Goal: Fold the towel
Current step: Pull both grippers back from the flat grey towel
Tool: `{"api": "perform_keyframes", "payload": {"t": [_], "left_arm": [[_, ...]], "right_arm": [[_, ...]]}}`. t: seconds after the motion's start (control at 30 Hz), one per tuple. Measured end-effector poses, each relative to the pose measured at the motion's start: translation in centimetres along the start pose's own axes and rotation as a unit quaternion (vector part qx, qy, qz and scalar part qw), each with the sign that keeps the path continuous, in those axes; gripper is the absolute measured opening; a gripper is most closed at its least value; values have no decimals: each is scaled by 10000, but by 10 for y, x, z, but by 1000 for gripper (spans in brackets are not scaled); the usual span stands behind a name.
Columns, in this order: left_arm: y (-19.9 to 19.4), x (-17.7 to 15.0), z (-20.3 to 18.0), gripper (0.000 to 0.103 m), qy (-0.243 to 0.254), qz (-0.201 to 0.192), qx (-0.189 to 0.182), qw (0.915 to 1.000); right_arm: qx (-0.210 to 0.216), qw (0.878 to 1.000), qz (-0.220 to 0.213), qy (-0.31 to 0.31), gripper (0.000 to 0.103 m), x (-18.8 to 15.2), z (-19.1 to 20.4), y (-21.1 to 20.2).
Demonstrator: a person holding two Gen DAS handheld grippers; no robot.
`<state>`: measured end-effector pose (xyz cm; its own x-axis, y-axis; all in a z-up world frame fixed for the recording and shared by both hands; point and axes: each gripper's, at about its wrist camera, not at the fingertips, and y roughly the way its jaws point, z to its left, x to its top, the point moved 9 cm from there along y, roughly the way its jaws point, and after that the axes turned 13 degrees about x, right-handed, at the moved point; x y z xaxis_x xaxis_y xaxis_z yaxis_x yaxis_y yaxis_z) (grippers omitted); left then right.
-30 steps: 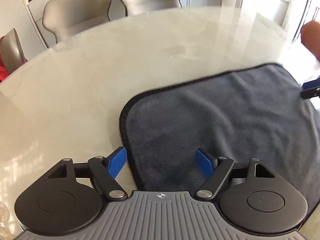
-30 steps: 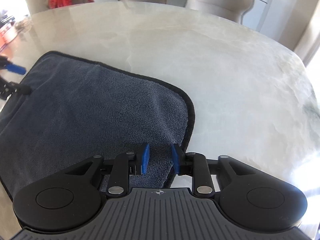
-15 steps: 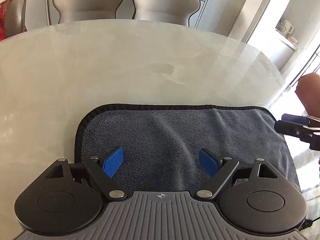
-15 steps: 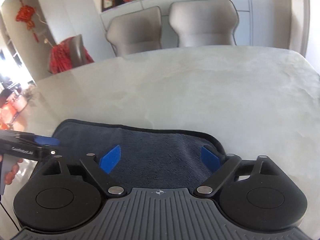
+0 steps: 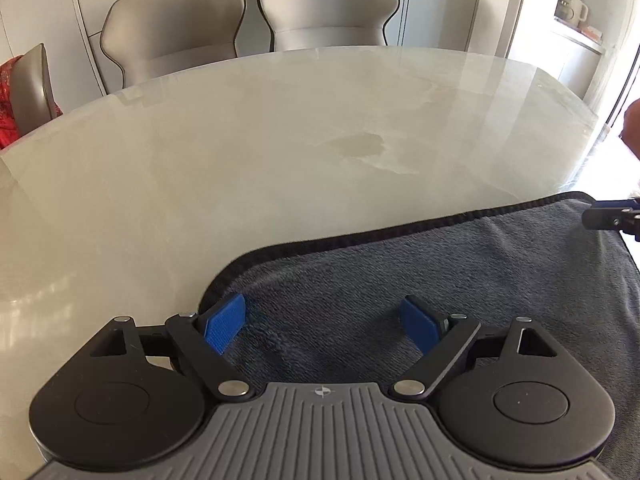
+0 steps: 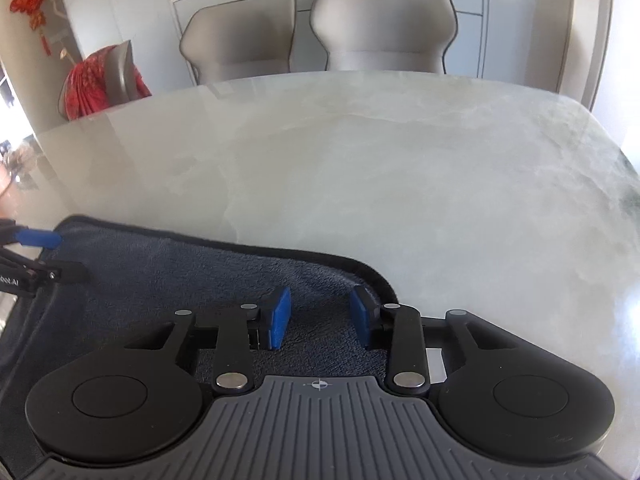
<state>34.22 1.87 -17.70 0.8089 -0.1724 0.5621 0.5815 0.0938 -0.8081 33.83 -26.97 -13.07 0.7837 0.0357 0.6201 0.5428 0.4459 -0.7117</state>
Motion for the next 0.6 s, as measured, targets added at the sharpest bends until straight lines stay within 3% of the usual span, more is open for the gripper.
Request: {"api": "perform_keyframes", "payload": {"t": [0.13, 0.23, 0.33, 0.43, 0.57, 0.6], "left_arm": [[-15, -5, 3, 89, -181, 126, 45, 9997], [-37, -15, 3, 89, -377, 74, -114, 9992], [-62, -31, 0, 89, -494, 8, -181, 9986], [-85, -54, -4, 89, -645, 4, -170, 9978], [-104, -88, -7, 89, -776, 83, -138, 9969], [-109, -97, -9, 89, -786, 115, -133, 9968]], "right_arm": [[-114, 9999, 121, 24, 27, -6, 13, -10], [-200, 9996, 212, 42, 38, -11, 23, -17], [-286, 9991, 302, 63, 55, -16, 34, -24], [-342, 9986, 321, 233, 63, -37, 59, -43], [-406, 9975, 365, 438, 84, -72, 95, -62], [-392, 9974, 400, 454, 84, -78, 103, -63]]}}
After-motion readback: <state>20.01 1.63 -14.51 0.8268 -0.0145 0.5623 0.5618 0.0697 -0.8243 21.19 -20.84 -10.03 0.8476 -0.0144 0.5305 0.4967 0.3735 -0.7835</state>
